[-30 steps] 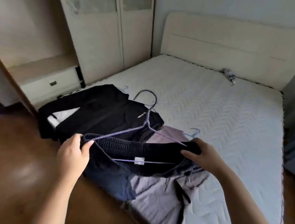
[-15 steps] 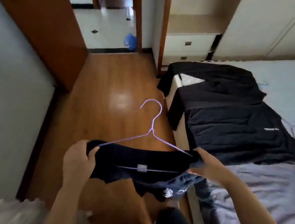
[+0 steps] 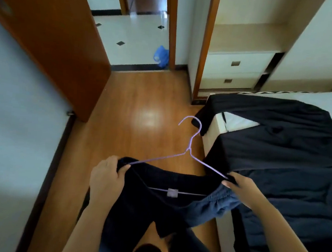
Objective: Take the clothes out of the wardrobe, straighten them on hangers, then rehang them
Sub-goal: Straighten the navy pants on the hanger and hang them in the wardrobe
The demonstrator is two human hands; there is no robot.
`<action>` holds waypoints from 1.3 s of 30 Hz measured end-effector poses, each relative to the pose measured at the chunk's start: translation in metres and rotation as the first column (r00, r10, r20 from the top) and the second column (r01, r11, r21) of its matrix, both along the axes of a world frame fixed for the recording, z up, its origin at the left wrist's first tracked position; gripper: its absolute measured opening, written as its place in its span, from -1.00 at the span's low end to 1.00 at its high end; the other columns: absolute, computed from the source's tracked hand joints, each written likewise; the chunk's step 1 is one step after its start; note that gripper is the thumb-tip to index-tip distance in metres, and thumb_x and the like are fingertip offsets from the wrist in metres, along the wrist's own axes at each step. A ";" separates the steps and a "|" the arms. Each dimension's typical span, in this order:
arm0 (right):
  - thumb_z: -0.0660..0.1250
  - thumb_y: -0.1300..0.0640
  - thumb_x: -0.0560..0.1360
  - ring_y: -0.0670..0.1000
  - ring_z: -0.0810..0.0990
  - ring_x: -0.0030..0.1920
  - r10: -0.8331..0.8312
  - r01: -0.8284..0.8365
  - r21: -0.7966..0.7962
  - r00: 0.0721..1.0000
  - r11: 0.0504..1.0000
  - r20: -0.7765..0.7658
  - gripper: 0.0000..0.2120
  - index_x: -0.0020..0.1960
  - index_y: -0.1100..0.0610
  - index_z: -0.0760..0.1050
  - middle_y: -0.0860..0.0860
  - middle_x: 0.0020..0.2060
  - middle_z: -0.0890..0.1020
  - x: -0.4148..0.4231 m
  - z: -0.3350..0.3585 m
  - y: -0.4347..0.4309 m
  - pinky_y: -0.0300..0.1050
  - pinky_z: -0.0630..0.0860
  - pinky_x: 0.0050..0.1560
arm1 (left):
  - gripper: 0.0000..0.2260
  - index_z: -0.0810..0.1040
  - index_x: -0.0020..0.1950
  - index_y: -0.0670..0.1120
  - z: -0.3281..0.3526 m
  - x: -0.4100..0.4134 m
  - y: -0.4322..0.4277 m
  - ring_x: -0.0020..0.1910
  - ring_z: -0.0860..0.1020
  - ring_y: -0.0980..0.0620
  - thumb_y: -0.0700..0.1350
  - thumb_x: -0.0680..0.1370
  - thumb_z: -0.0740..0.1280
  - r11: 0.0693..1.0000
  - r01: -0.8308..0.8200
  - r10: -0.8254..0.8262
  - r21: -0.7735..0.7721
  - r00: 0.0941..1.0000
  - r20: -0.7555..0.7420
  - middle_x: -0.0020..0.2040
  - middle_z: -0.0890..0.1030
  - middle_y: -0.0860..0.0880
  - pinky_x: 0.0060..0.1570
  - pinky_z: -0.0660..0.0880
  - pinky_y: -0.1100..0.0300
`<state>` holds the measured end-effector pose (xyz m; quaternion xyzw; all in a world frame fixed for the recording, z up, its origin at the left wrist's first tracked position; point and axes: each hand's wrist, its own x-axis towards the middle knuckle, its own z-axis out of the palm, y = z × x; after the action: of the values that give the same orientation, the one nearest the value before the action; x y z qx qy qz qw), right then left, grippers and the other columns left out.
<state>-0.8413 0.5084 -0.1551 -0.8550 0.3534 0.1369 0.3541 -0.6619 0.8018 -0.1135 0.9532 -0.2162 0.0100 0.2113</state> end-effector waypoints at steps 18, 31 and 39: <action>0.21 0.08 0.55 0.05 0.39 -0.24 -0.028 0.045 -0.173 0.995 0.984 0.096 -0.85 -0.15 0.12 0.31 -0.11 -0.42 0.37 0.367 0.033 -0.132 -0.13 0.25 -0.22 | -0.86 0.40 -0.14 -0.13 -0.014 0.387 -0.144 -0.35 0.42 -0.01 -0.09 0.55 0.24 0.989 0.002 -0.034 -0.146 0.975 -0.219 -0.34 0.41 0.01 -0.42 0.26 0.20; 0.25 0.16 0.53 0.15 0.52 -0.14 -0.426 0.466 -0.105 0.863 0.878 0.273 -0.85 -0.05 0.26 0.46 0.16 -0.20 0.57 0.462 0.017 -0.309 -0.01 0.39 -0.14 | -0.90 0.42 -0.10 -0.11 0.005 0.544 -0.395 -0.20 0.45 -0.04 -0.09 0.53 0.27 0.940 0.301 -0.319 -0.161 0.943 -0.099 -0.28 0.39 0.07 -0.19 0.31 0.14; 0.28 0.17 0.51 0.12 0.50 -0.17 -0.639 0.680 -0.064 0.713 0.731 0.289 -0.98 -0.09 0.12 0.45 0.11 -0.25 0.54 0.437 0.037 -0.451 -0.08 0.33 -0.18 | -0.84 0.49 -0.03 -0.13 0.027 0.570 -0.602 -0.13 0.50 -0.06 -0.05 0.52 0.30 0.810 0.557 -0.584 -0.184 0.795 -0.163 -0.25 0.44 0.03 -0.14 0.28 0.21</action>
<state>-0.4041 0.0574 -0.1183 -0.7082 0.5988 -0.1361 0.3483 -0.0918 0.1994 -0.0860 0.8233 -0.4691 -0.1423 0.2861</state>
